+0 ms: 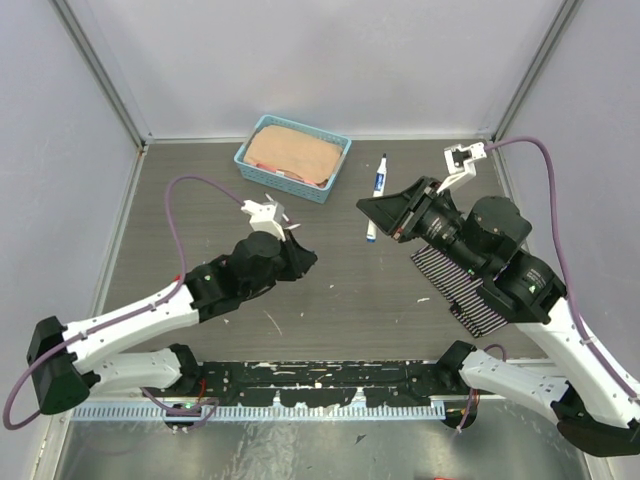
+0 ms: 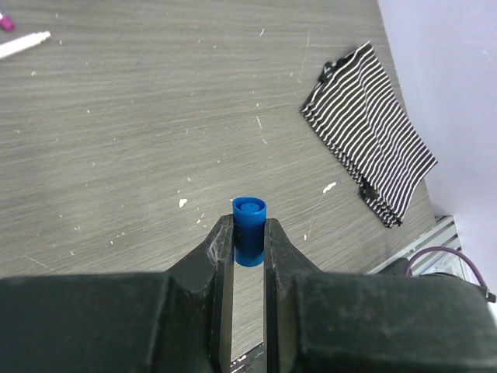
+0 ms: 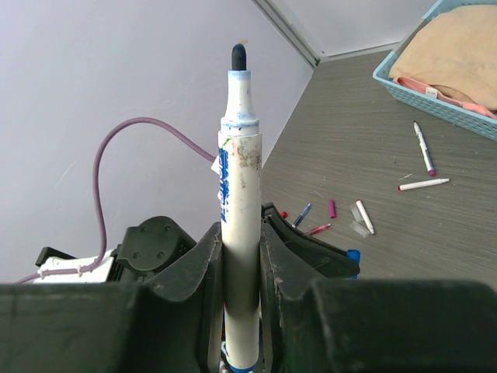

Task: Insert the pens into the pen caps
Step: Insert the pen cap onto the pen.

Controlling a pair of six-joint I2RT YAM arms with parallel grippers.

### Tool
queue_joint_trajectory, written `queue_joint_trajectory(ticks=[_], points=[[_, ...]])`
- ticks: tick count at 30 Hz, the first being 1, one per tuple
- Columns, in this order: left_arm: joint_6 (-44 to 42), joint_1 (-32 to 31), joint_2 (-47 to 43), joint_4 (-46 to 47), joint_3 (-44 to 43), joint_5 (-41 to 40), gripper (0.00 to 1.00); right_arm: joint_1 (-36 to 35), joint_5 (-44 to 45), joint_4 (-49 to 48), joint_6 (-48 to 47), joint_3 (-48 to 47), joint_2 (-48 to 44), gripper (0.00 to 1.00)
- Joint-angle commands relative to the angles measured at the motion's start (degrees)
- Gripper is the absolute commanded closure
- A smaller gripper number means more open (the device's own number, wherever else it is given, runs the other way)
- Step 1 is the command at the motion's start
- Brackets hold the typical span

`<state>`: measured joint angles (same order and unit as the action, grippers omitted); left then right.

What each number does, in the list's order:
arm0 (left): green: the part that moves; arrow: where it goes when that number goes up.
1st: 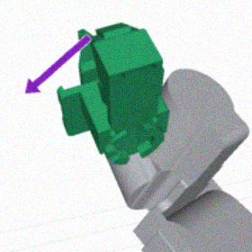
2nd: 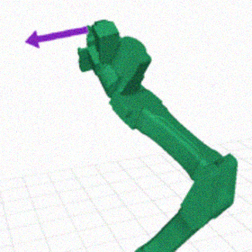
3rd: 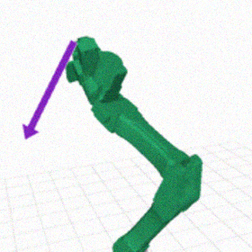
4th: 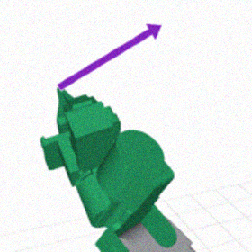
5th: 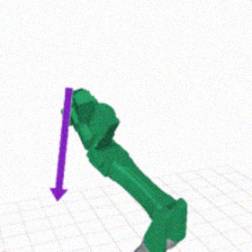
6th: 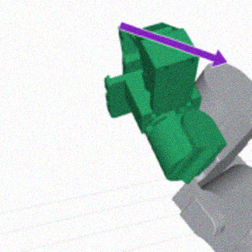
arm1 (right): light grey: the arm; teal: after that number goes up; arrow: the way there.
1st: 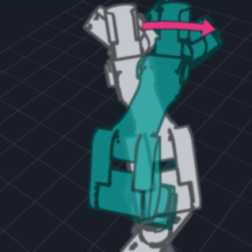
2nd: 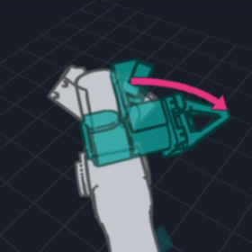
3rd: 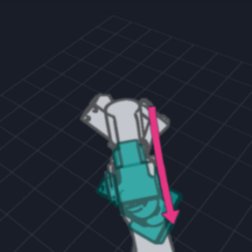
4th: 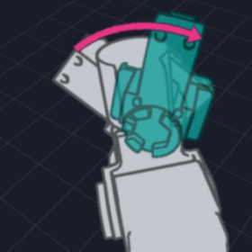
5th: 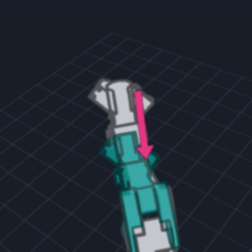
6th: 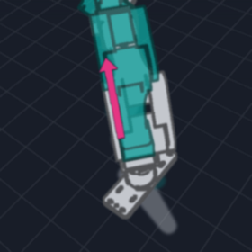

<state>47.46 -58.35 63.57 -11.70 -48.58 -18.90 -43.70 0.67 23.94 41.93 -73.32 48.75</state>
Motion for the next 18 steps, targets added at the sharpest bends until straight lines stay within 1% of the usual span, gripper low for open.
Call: queue_joint_trajectory(ticks=[1, 4, 7, 10, 13, 16, 18], points=[[-5.9, 0.1, -3.6, 0.6, -2.9, -2.0, 1.00, 0.0, -2.0, -4.5, -1.0, -0.7, -1.2, 0.99], [-9.8, 0.0, -5.5, 1.1, -4.5, -2.0, 1.00, 0.0, -3.5, -4.5, -2.4, 1.2, -1.9, 0.99], [-13.9, 0.0, -7.6, 1.9, -6.0, -2.0, 1.00, 0.1, -2.6, -3.0, -6.0, 4.9, -3.2, 0.99], [-17.3, 0.0, -9.8, 3.5, -7.5, -1.7, 1.00, 0.1, -4.5, -6.5, -11.5, 11.7, -7.0, 0.99], [-19.8, 0.0, -10.8, 3.5, -10.1, -0.8, 1.00, 0.1, -6.2, -9.5, -18.1, 16.5, -9.8, 0.99], [-21.2, 0.0, -11.5, 3.6, -12.6, 1.8, 1.00, 0.1, -5.4, -13.1, -24.3, 21.7, -12.3, 0.99], [-21.6, 0.1, -11.2, 2.6, -14.8, 3.7, 1.00, 0.1, -5.3, -13.7, -26.9, 23.7, -12.0, 1.00]])
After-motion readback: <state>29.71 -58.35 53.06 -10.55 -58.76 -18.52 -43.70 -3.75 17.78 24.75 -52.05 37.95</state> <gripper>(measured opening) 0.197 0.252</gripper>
